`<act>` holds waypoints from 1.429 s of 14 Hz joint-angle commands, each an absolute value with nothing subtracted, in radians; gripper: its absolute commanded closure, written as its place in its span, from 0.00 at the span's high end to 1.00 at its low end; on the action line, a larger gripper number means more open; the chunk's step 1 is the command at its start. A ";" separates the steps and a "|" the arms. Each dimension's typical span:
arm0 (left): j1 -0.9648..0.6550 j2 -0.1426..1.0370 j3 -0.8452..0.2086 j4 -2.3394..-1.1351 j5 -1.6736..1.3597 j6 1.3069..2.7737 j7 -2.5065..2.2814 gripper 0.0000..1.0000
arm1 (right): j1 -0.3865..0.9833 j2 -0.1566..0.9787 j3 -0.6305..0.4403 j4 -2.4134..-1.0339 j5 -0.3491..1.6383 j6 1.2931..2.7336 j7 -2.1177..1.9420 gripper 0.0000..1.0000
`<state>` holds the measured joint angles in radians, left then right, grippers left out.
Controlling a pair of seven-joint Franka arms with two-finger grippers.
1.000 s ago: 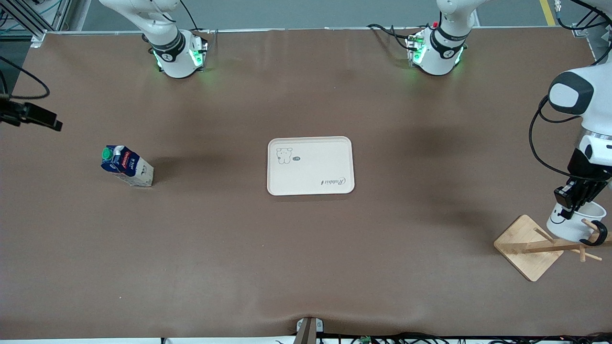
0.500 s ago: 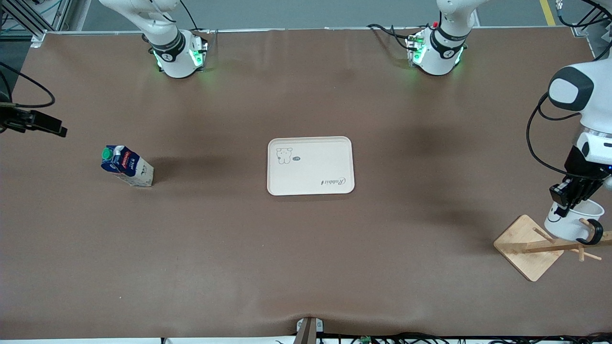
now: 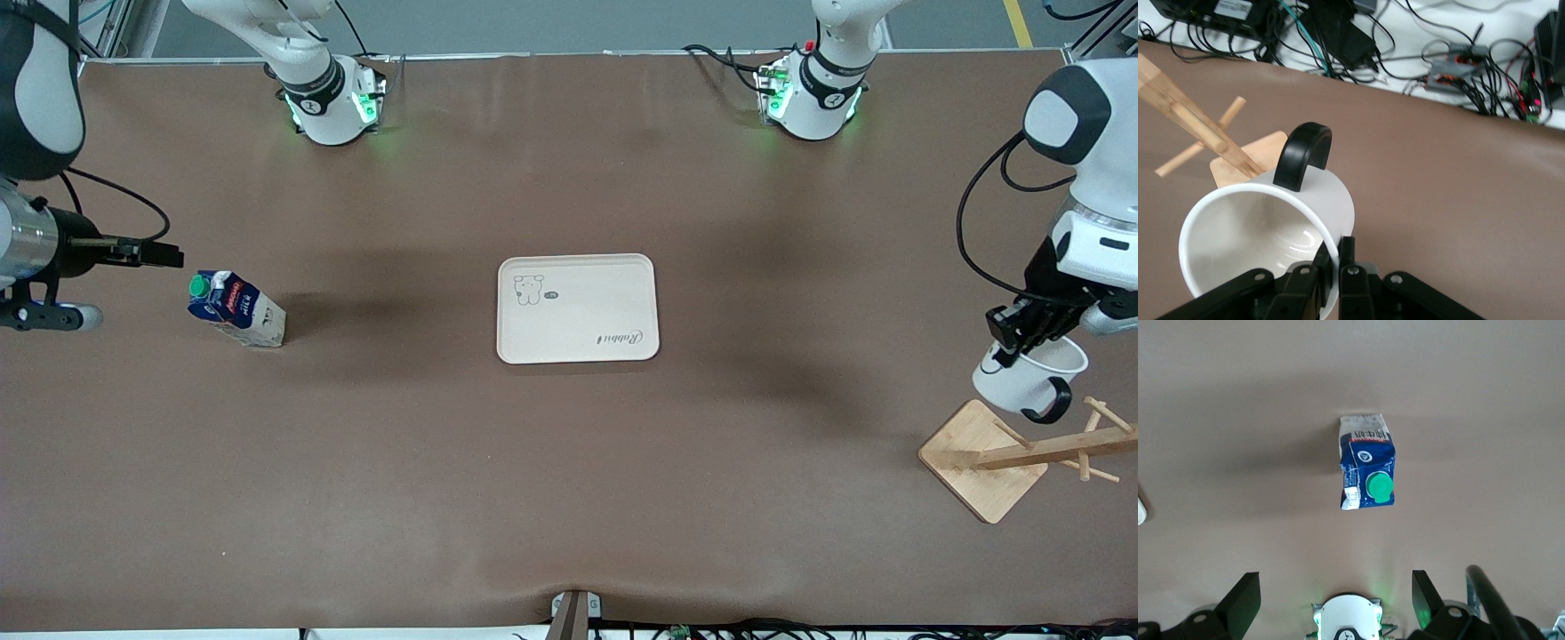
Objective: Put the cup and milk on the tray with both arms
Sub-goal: 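Lift the mug off the stand while the right gripper grasps the milk carton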
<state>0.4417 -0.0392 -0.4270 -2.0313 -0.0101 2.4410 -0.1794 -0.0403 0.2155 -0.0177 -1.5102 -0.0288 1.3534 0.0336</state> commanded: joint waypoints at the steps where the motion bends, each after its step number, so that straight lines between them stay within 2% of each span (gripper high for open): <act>1: 0.448 -0.046 -0.475 -1.987 -0.026 2.327 -0.199 0.00 | -0.054 0.242 -0.011 -1.488 -0.051 1.330 0.040 1.00; 7: 0.443 -0.002 -0.632 -1.967 -0.026 2.237 -0.377 0.00 | -0.054 0.290 -0.008 -1.480 -0.043 1.342 0.031 1.00; 9: 0.443 0.034 -0.710 -1.967 -0.018 2.206 -0.502 0.00 | -0.058 0.319 -0.009 -1.531 -0.043 1.345 0.041 1.00; 11: 0.416 0.095 -0.770 -1.968 -0.017 2.204 -0.628 0.00 | -0.077 0.314 -0.009 -1.584 -0.043 1.418 0.037 1.00; 14: 0.301 0.194 -0.776 -1.950 0.069 2.204 -0.799 0.00 | -0.101 0.275 -0.009 -1.730 -0.041 1.596 0.034 1.00; 18: 0.143 0.368 -0.772 -1.862 0.144 2.204 -1.024 0.00 | -0.116 0.229 -0.009 -1.841 -0.043 1.690 0.020 1.00; 20: 0.062 0.460 -0.766 -1.800 0.219 2.203 -1.145 0.00 | -0.117 0.213 -0.008 -1.868 -0.043 1.689 0.017 1.00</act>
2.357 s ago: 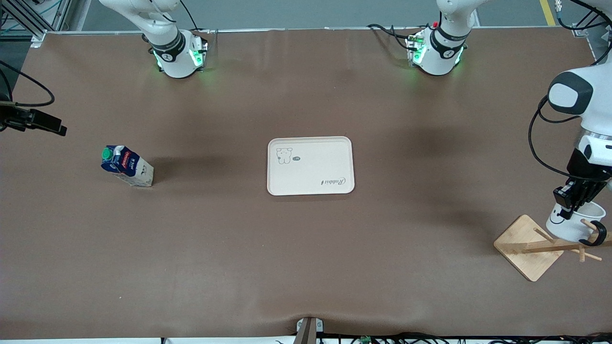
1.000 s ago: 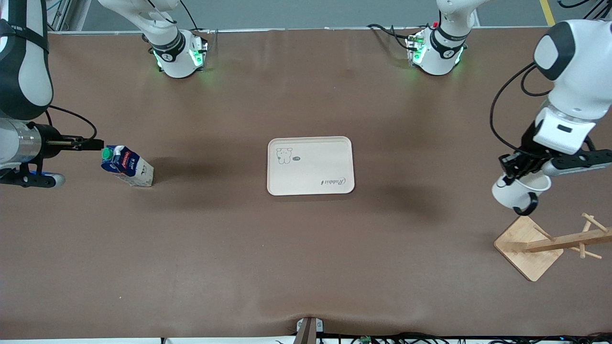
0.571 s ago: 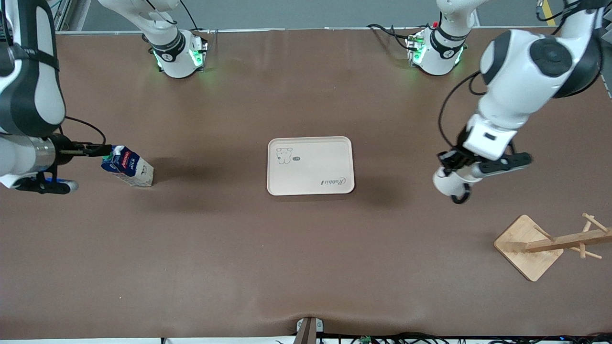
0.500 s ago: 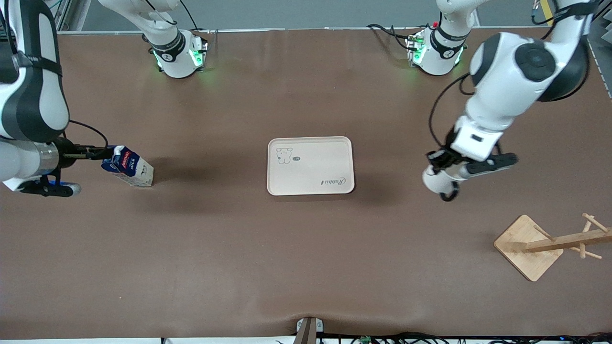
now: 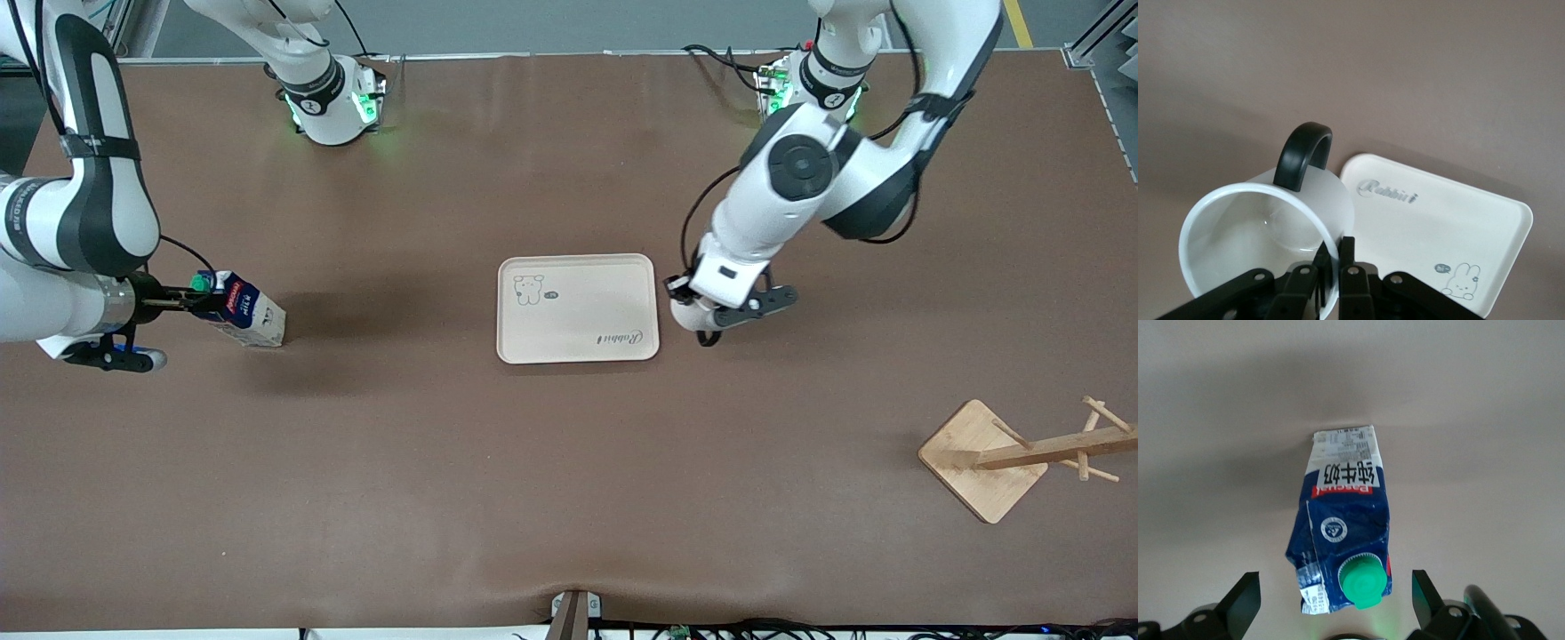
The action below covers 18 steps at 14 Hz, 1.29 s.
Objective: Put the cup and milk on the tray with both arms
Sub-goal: 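Lift the mug off the stand while the right gripper grasps the milk carton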
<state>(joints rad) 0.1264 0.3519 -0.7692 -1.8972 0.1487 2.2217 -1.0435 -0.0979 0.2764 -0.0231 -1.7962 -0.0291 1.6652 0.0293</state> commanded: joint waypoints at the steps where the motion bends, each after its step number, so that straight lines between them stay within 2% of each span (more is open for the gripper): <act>1: 0.023 0.503 -0.756 -1.767 0.259 2.189 -1.204 0.00 | -0.115 0.207 -0.008 -1.882 -0.043 1.692 0.017 1.00; 5: -0.168 0.644 -0.672 -1.649 0.348 2.140 -1.373 0.00 | -0.117 0.201 -0.008 -1.908 -0.043 1.709 0.002 1.00; 9: -0.357 0.669 -0.504 -1.629 0.342 2.140 -1.430 0.00 | -0.120 0.186 -0.008 -1.983 -0.043 1.831 -0.035 1.00; 13: -0.371 0.684 -0.492 -1.629 0.345 2.140 -1.457 0.00 | -0.138 0.186 -0.008 -2.031 -0.041 1.894 -0.078 1.00; 14: -0.373 0.684 -0.492 -1.629 0.345 2.140 -1.457 0.00 | -0.138 0.186 -0.006 -2.036 -0.031 1.894 -0.078 0.95; 15: -0.371 0.684 -0.492 -1.629 0.345 2.140 -1.457 0.27 | -0.138 0.187 -0.006 -2.034 -0.008 1.893 -0.078 0.83; 16: -0.371 0.683 -0.492 -1.629 0.347 2.140 -1.459 0.65 | -0.138 0.187 -0.008 -2.034 0.023 1.890 -0.080 0.68; 17: -0.371 0.683 -0.492 -1.629 0.348 2.140 -1.459 1.00 | -0.138 0.186 -0.008 -2.034 0.043 1.879 -0.080 0.43; 18: -0.373 0.680 -0.492 -1.628 0.348 2.140 -1.459 1.00 | -0.140 0.187 -0.008 -2.033 0.051 1.856 -0.080 0.26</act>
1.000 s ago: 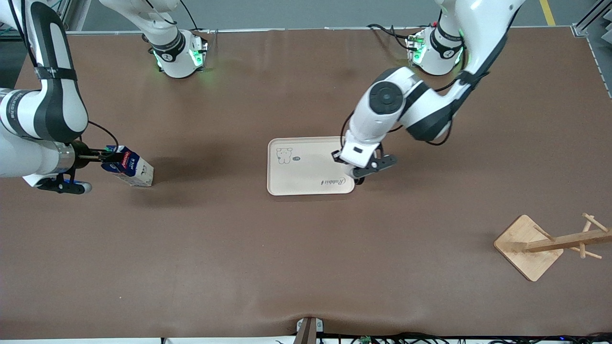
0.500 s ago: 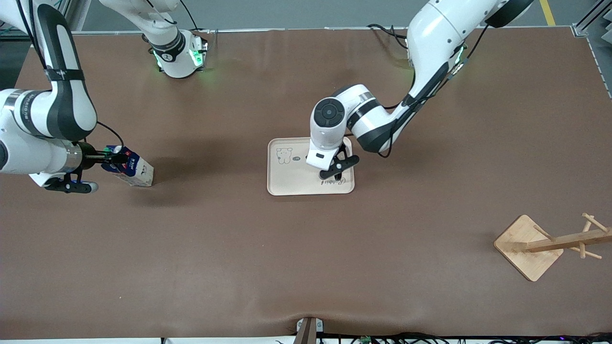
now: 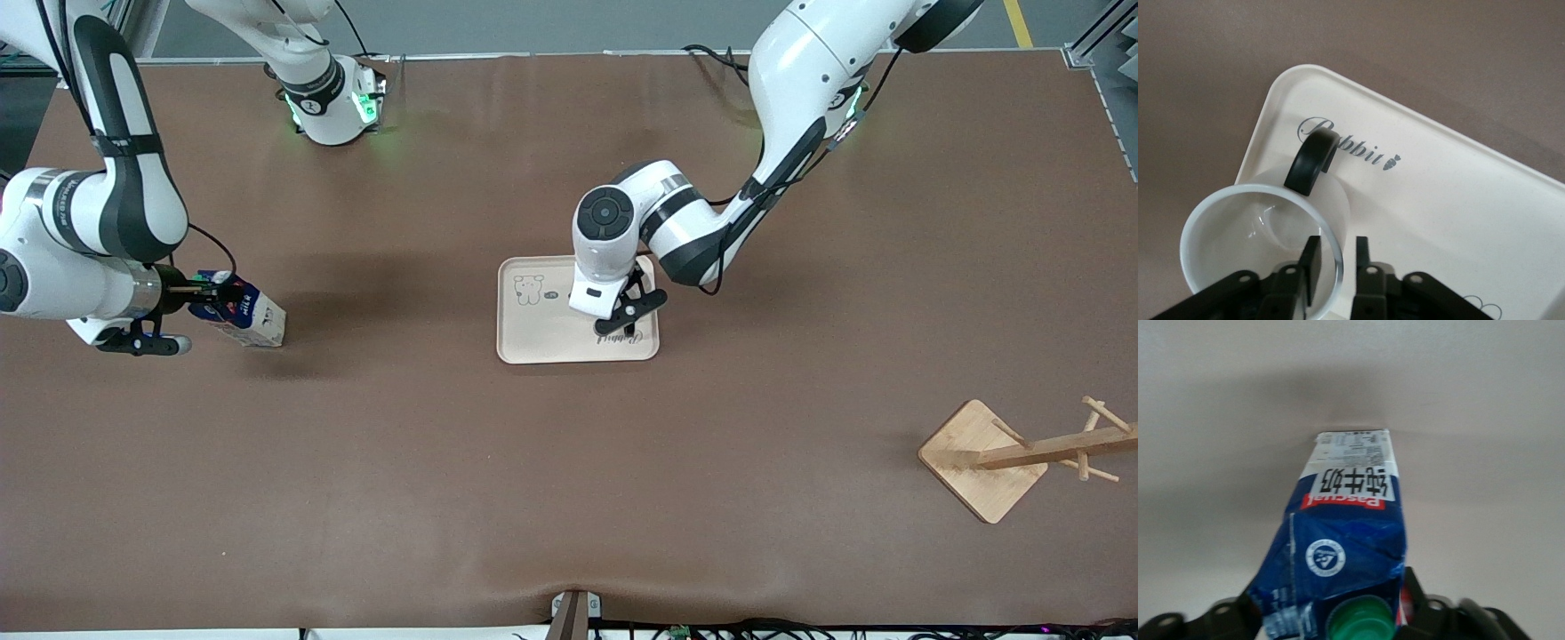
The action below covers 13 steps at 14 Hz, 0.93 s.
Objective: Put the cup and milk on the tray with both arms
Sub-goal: 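Set the mug on the tray and open the left gripper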
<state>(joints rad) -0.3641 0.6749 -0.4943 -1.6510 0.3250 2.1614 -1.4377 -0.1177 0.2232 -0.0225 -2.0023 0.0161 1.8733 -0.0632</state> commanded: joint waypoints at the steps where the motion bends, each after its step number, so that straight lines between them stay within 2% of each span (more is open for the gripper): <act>1: -0.371 0.672 -0.492 -1.626 0.348 2.140 -1.459 1.00 | -0.140 0.186 -0.008 -2.031 0.057 1.839 -0.080 0.15; 3: -0.370 0.651 -0.492 -1.603 0.348 2.128 -1.459 1.00 | -0.140 0.186 -0.008 -2.023 0.057 1.838 -0.092 0.09; 5: -0.370 0.643 -0.492 -1.536 0.350 2.056 -1.454 1.00 | -0.129 0.186 -0.006 -1.978 0.057 1.826 -0.092 0.09; 8: -0.321 0.609 -0.492 -1.424 0.374 1.890 -1.402 1.00 | -0.080 0.189 -0.005 -1.844 0.055 1.690 -0.087 0.14; 10: -0.253 0.560 -0.492 -1.414 0.373 1.827 -1.301 1.00 | -0.026 0.190 -0.005 -1.755 0.055 1.600 -0.065 0.13; 13: -0.148 0.490 -0.492 -1.414 0.373 1.770 -1.137 1.00 | 0.089 0.192 -0.005 -1.674 0.055 1.588 0.087 0.13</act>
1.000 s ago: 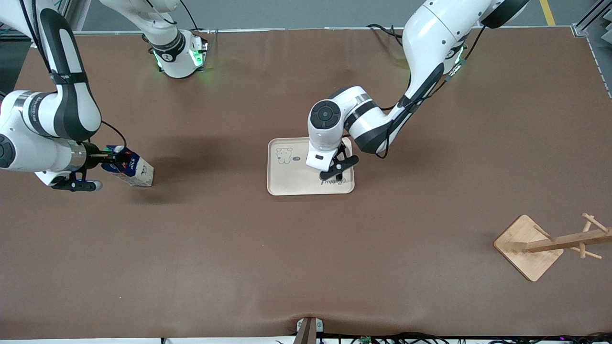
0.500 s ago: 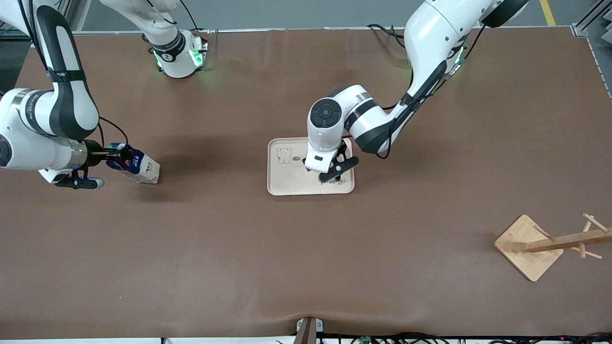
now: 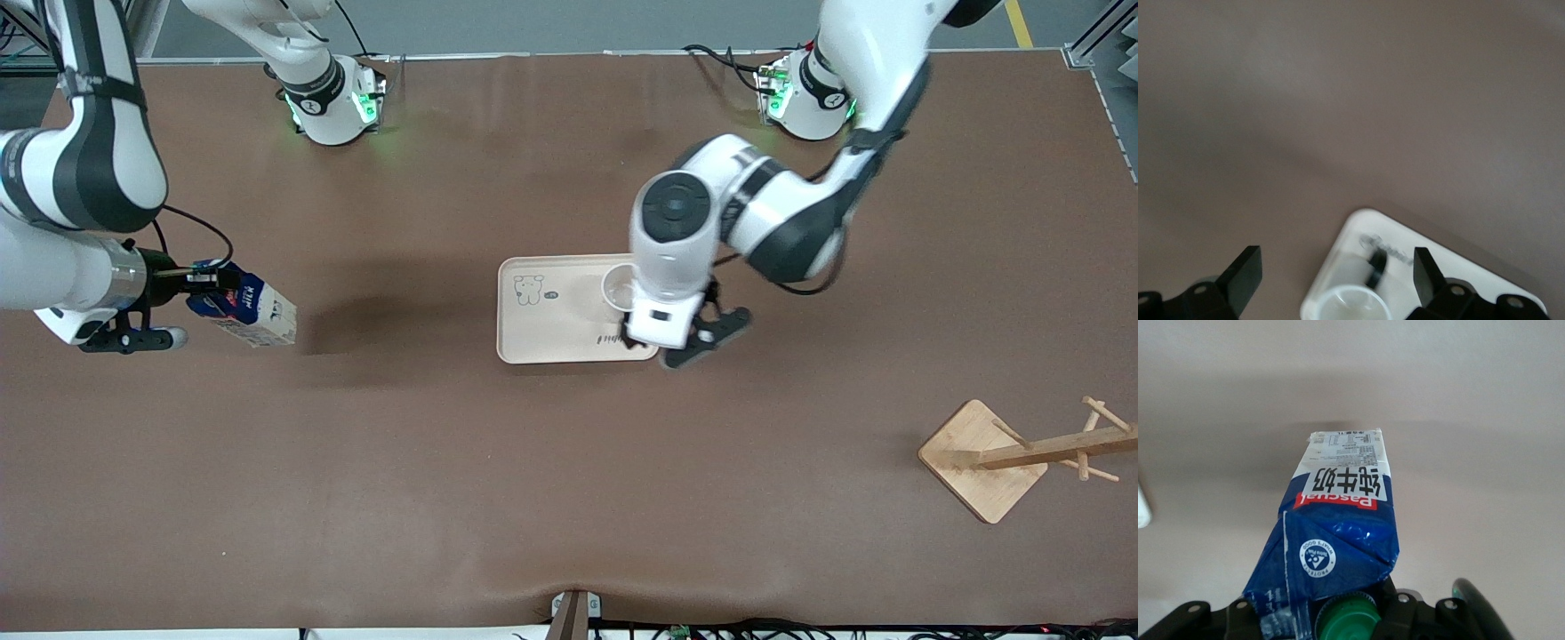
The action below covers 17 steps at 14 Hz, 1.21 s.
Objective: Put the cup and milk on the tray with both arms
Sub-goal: 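Set the mug on the tray and open the left gripper, then carry the milk carton with the right gripper onto the tray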
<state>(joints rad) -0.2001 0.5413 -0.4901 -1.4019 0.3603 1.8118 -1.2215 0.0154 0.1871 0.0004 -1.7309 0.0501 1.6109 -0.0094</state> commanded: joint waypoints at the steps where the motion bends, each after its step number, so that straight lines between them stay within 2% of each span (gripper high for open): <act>1: -0.099 0.464 -0.494 -1.414 0.373 1.757 -1.067 1.00 | 0.135 0.193 -0.005 -1.651 0.055 1.582 0.153 0.13; 3: -0.034 0.408 -0.494 -1.414 0.365 1.747 -0.924 1.00 | 0.219 0.210 -0.005 -1.577 0.055 1.551 0.271 0.13; 7: 0.106 0.319 -0.502 -1.411 0.354 1.602 -0.619 1.00 | 0.388 0.323 -0.003 -1.455 0.067 1.546 0.365 0.14; 11: 0.176 0.220 -0.488 -1.414 0.263 1.574 -0.474 1.00 | 0.486 0.445 -0.003 -1.404 0.262 1.562 0.457 0.13; 13: 0.131 0.151 -0.379 -1.424 0.233 1.536 -0.413 1.00 | 0.508 0.524 -0.005 -1.332 0.352 1.560 0.483 0.14; 17: 0.023 0.049 -0.160 -1.446 0.143 1.471 -0.157 1.00 | 0.575 0.656 -0.006 -1.194 0.365 1.565 0.544 0.15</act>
